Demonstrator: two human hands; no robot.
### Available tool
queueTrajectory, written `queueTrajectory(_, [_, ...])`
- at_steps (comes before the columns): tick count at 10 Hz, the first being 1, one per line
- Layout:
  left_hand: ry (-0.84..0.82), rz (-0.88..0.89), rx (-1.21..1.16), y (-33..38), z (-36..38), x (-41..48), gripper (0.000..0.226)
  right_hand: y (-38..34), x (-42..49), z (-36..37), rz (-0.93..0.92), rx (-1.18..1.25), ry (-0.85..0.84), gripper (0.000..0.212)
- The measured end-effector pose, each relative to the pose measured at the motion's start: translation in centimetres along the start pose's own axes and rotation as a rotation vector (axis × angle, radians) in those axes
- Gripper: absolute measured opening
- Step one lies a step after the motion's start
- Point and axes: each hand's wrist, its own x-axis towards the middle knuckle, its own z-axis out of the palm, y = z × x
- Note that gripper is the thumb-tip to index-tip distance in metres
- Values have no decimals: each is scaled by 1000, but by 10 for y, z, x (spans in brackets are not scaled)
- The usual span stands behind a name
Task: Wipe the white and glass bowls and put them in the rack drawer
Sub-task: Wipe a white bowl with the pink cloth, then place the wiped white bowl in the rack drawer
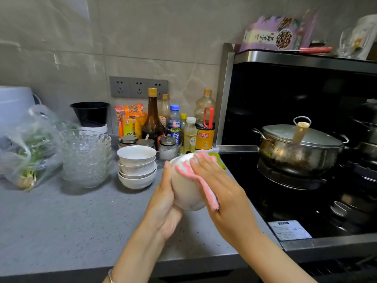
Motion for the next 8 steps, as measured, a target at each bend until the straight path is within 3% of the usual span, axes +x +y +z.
queueTrajectory(1, [-9, -1, -106, 3, -9, 2, 65, 12, -5, -6, 19, -66, -57, 62])
queueTrajectory(2, [-1, 39, -125, 6, -16, 5, 66, 20, -15, -10, 151, 113, -116, 55])
queueTrajectory(3, [36, 91, -79, 3, -21, 9, 48, 37, -20, -15, 334, 202, -141, 48])
queueTrajectory(4, [74, 87, -84, -3, -29, 9, 39, 55, -28, -17, 362, 95, -157, 48])
queueTrajectory(5, [95, 72, -106, -7, -35, 6, 36, 62, -42, -19, 422, -22, -430, 64])
queueTrajectory(6, [91, 64, -96, -12, -36, 3, 33, 63, -60, -19, 554, 73, -723, 89])
queueTrajectory(8, [17, -47, 7, -25, -12, -11, 45, 60, -52, -44, 807, 519, -451, 51])
